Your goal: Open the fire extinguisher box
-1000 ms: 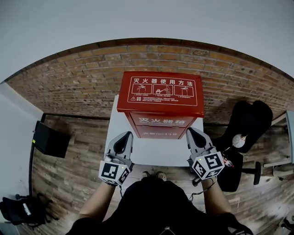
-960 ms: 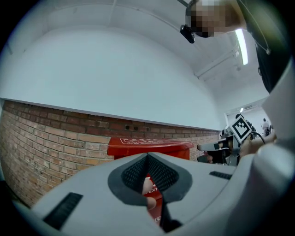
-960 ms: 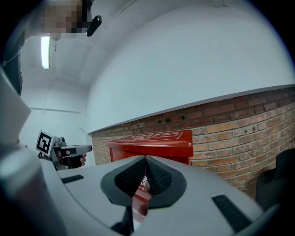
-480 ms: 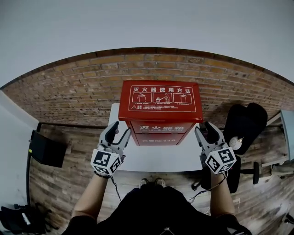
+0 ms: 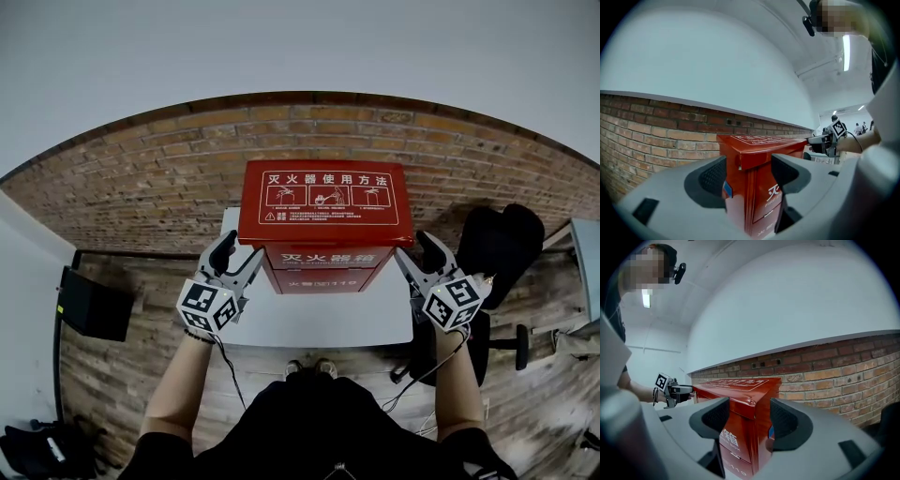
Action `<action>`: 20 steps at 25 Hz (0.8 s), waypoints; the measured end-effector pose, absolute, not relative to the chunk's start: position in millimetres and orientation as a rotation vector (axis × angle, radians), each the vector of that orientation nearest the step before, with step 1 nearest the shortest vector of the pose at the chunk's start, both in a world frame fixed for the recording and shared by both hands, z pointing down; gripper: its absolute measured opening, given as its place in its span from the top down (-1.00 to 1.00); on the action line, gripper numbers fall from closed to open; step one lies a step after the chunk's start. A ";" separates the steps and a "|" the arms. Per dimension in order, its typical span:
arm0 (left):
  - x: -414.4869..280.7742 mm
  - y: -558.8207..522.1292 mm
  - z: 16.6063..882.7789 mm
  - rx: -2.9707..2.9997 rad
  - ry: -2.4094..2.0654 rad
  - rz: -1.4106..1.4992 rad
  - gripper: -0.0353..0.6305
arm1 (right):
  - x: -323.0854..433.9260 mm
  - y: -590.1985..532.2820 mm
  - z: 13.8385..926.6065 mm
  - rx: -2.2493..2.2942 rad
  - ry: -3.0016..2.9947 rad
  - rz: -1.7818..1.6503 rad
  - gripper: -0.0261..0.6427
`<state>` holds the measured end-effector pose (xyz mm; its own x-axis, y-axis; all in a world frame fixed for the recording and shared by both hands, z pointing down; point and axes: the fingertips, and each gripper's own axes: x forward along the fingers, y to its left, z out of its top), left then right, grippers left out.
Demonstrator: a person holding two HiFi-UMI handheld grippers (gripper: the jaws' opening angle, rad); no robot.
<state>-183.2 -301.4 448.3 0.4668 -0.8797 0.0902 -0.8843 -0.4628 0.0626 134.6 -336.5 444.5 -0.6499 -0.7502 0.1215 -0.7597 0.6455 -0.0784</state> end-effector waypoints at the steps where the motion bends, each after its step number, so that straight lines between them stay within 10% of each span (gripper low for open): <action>1: -182.3 -303.3 448.8 2.606 -1.561 0.060 -0.10 | 133.9 -337.9 445.5 1.273 -2.778 0.187 0.15; 20: -176.2 -305.4 436.4 2.684 -1.569 0.090 -0.09 | 125.6 -336.3 438.5 1.178 -2.734 0.106 0.22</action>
<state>-176.2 -305.4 436.4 0.4898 -0.8694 0.0655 -0.8712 -0.4909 -0.0023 125.6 -336.3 438.5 -0.6762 -0.7153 0.1765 -0.7268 0.6869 -0.0011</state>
